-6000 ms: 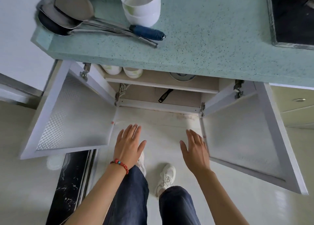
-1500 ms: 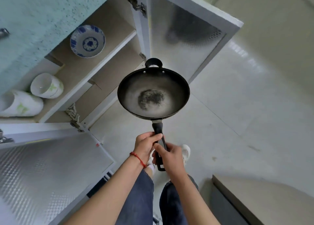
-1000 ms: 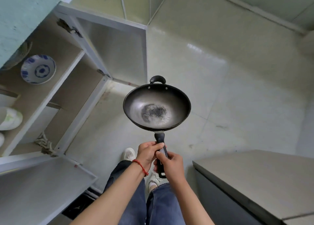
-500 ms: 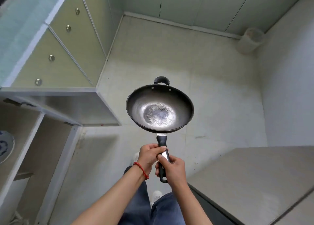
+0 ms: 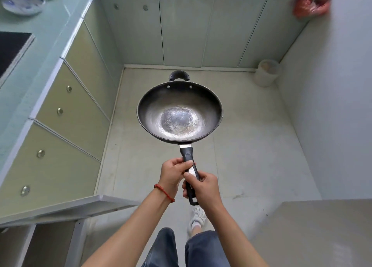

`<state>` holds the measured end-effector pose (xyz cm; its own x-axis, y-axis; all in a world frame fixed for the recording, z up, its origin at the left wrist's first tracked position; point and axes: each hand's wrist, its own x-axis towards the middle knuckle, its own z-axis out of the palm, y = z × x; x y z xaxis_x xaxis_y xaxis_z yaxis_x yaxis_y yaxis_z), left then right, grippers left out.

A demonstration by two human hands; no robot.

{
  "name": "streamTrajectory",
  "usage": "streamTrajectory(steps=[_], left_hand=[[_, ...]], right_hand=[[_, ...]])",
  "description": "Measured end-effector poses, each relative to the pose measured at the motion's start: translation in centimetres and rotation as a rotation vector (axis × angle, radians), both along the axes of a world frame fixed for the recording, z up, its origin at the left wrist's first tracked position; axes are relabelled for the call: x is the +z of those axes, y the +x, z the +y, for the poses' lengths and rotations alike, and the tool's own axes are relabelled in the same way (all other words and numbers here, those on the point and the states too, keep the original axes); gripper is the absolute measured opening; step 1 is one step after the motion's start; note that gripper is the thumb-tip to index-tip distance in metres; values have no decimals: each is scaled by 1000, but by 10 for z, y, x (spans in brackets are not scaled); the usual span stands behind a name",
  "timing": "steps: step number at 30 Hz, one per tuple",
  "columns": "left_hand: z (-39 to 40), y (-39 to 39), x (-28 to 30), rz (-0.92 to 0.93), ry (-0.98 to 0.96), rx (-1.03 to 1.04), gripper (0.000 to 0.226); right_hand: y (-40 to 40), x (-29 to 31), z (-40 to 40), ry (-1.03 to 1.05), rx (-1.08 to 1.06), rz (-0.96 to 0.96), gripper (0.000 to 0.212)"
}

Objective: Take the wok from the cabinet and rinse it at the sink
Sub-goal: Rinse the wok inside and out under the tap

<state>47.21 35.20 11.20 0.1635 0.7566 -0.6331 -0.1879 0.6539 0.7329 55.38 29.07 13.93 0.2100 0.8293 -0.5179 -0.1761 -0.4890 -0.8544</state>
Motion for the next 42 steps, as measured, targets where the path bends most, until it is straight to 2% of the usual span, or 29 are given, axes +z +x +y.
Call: streamTrajectory(steps=[7, 11, 15, 26, 35, 42], left_hand=[[107, 58, 19, 46, 88, 26, 11], [166, 94, 36, 56, 131, 61, 1], [223, 123, 46, 49, 167, 86, 3], [430, 169, 47, 34, 210, 80, 3], [602, 210, 60, 4, 215, 27, 2], [716, 271, 59, -20, 206, 17, 5]], right_hand=[[58, 14, 107, 82, 25, 5, 20], [94, 27, 168, 124, 63, -15, 20], [123, 37, 226, 159, 70, -11, 23], [166, 37, 432, 245, 19, 14, 33], [205, 54, 600, 246, -39, 6, 30], [265, 50, 716, 236, -28, -20, 29]])
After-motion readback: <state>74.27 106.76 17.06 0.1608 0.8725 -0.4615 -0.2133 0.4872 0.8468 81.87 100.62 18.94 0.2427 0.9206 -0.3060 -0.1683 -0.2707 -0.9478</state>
